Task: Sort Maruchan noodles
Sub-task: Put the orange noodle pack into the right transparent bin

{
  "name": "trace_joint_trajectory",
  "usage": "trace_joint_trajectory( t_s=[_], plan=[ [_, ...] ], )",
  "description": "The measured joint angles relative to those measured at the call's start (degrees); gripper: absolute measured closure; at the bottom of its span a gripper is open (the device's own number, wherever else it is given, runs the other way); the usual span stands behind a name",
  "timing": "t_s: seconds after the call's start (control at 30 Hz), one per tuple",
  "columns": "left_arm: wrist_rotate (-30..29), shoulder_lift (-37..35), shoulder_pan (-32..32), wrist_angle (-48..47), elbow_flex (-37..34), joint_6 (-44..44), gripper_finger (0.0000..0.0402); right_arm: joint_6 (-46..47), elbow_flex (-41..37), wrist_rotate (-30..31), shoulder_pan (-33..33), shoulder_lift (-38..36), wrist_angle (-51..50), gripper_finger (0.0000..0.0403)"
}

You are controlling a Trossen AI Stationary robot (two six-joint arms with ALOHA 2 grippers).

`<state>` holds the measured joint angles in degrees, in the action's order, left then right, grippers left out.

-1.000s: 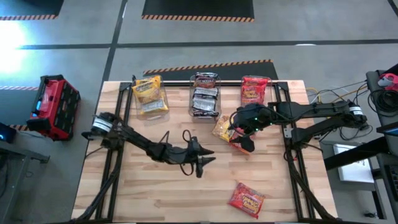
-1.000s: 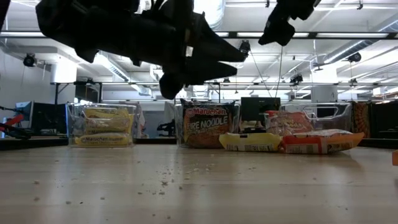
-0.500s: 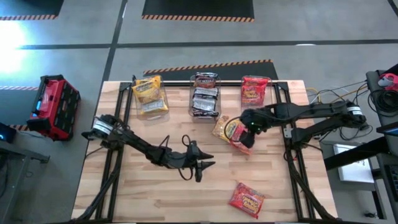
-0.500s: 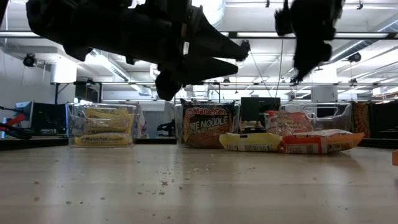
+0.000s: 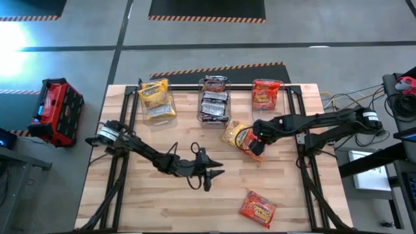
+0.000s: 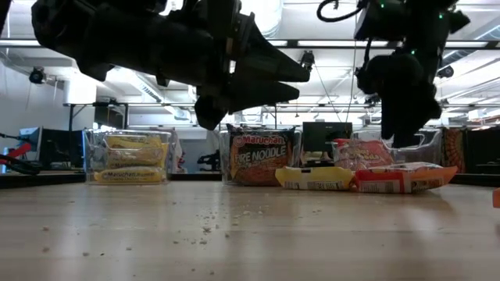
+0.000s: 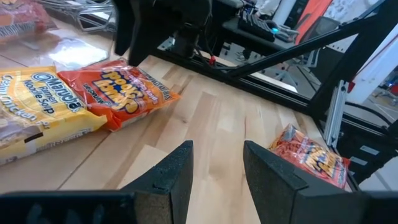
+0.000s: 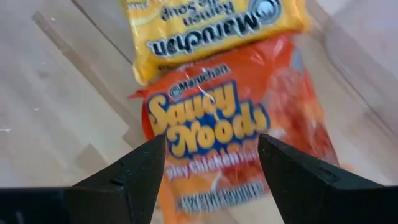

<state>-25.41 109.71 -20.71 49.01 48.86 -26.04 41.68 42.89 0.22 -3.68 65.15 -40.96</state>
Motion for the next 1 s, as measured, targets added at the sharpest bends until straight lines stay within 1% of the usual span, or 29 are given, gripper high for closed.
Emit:
trace_joint_trajectory(
  t_s=[0.07, 0.2, 0.4, 0.6, 0.77, 1.0],
  plan=[
    [0.0, 0.0, 0.0, 0.0, 0.0, 0.0, 0.0278, -2.1, -1.6, 0.1, 0.0, 0.2, 3.0, 0.0160],
    [0.0, 0.0, 0.0, 0.0, 0.0, 0.0, 0.0278, -2.7, -4.4, 0.0, 0.0, 0.3, 6.6, 0.0161],
    [0.0, 0.0, 0.0, 0.0, 0.0, 0.0, 0.0278, -5.4, -7.1, 4.0, 0.1, 0.3, 7.0, 0.0161],
    [0.0, 0.0, 0.2, 0.0, 0.0, 0.0, 0.0278, -7.3, -8.1, 4.7, 0.8, 0.3, 7.2, 0.0161],
    [0.0, 0.0, 0.5, 0.1, 0.0, -0.2, 0.0278, -7.2, -8.2, 4.1, 3.6, 0.3, 7.1, 0.0161],
    [0.0, 0.0, 1.6, 0.2, 0.0, 0.2, 0.0278, -7.8, -8.3, 0.8, 8.7, 0.3, 9.3, 0.0161]
  ],
)
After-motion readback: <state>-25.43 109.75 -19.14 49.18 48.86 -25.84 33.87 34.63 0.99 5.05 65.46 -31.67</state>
